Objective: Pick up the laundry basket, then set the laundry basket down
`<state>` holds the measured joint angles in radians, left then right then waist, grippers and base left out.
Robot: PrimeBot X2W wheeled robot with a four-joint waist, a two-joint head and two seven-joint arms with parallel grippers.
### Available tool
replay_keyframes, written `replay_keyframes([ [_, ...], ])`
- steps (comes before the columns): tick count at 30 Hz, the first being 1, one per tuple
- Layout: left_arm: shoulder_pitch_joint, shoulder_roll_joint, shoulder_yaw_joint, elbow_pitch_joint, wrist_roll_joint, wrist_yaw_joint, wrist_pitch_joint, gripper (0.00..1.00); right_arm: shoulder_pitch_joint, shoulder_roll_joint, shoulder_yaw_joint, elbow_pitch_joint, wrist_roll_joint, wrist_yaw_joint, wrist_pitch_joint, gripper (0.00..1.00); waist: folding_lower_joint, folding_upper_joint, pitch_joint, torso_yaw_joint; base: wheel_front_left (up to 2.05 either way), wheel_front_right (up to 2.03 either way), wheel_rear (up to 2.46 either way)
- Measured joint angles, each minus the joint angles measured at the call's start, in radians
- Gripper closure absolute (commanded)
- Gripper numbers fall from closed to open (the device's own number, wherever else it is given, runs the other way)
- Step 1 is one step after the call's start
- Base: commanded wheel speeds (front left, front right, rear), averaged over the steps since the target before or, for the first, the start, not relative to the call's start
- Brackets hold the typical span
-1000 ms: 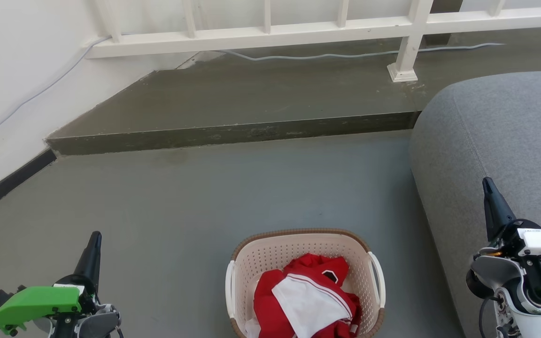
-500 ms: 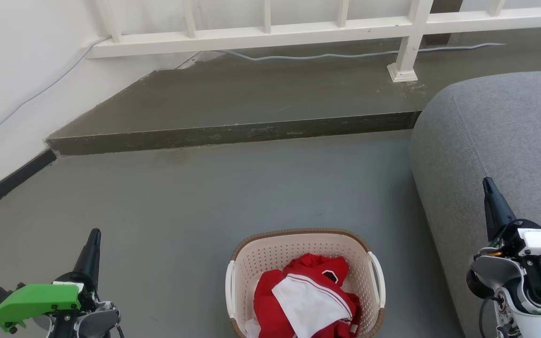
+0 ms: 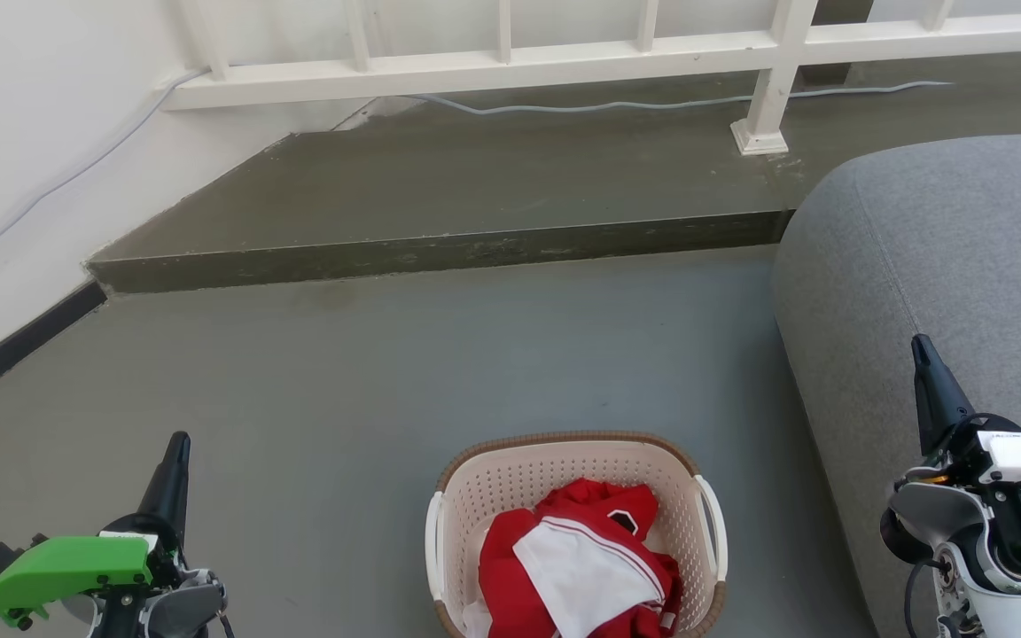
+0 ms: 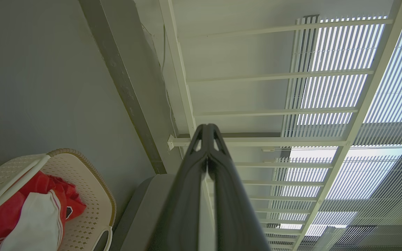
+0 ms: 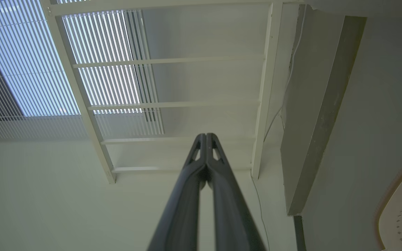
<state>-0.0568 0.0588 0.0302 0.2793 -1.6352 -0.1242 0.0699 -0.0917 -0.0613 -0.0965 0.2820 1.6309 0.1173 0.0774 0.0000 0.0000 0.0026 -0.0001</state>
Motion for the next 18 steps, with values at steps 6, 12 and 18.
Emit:
replay_keyframes([
  [6, 0.000, 0.000, 0.000, 0.000, 0.000, 0.000, 0.000, 1.00, 0.000, 0.000, 0.000, 0.000, 0.000, 0.000, 0.000, 1.00, 0.0000, 0.0000, 0.000, 0.000, 0.00, 0.00, 0.00],
  [12, 0.000, 0.000, 0.001, 0.000, 0.000, 0.000, 0.000, 1.00, 0.000, 0.000, -0.001, 0.000, 0.000, 0.000, 0.003, 1.00, 0.0000, 0.0000, 0.000, 0.000, 0.00, 0.00, 0.00],
  [18, 0.000, 0.000, 0.001, 0.000, 0.000, 0.000, 0.000, 1.00, 0.000, 0.000, -0.001, 0.000, 0.000, 0.000, 0.003, 1.00, 0.0000, 0.0000, 0.000, 0.000, 0.00, 0.00, 0.00],
])
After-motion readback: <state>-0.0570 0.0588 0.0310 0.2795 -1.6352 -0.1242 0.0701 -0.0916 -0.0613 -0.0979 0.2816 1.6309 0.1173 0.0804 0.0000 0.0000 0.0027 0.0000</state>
